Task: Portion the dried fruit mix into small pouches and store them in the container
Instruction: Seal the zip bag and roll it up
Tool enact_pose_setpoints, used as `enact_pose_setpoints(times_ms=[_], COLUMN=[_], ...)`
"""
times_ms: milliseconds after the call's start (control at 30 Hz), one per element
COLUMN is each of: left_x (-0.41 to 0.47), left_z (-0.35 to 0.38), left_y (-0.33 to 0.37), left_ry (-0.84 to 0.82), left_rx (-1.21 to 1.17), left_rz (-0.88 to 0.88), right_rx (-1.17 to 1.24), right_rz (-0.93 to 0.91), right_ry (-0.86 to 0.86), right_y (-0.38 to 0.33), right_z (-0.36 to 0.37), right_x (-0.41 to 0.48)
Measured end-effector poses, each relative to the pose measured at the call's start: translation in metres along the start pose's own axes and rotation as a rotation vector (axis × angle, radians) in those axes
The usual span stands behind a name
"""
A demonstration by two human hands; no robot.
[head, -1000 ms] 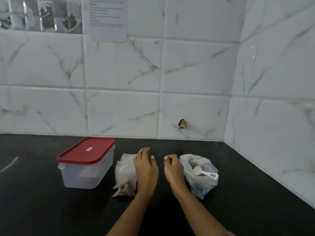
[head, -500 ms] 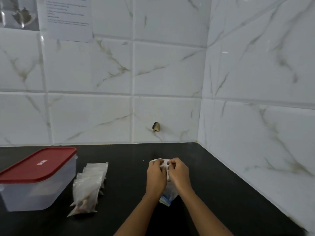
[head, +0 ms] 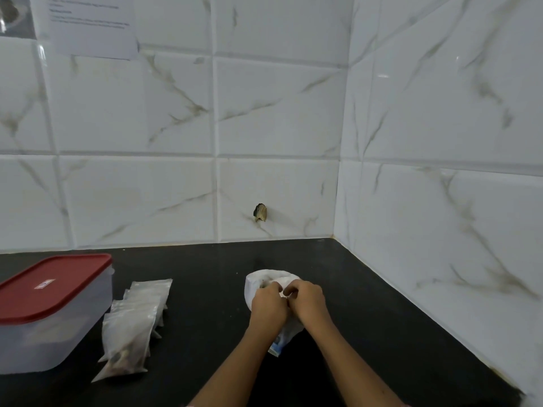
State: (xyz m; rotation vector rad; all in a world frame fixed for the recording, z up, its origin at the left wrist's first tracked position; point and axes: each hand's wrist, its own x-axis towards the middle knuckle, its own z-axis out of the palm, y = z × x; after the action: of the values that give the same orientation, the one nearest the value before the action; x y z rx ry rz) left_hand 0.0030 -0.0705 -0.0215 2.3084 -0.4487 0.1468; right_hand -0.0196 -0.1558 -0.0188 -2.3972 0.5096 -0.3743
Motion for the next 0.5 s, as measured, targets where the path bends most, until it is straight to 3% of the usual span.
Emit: enact_pose_setpoints(times_ms=[267,500], left_x=[-0.006,-0.01], left_z=[-0.001,0.022], left_y=[0.017,0.041], left_ry=[0.134,0.073], left_rx=[-0.161,-0.245], left_rz=[0.076,0.178], right_rx=[0.402,0.659], right_rz=[-0.038,0.028], right_ry=[0.183,0.272], right_y=[0.004,0.033], right_z=[-0.015,-0.038], right_x=[-0.003,-0.013])
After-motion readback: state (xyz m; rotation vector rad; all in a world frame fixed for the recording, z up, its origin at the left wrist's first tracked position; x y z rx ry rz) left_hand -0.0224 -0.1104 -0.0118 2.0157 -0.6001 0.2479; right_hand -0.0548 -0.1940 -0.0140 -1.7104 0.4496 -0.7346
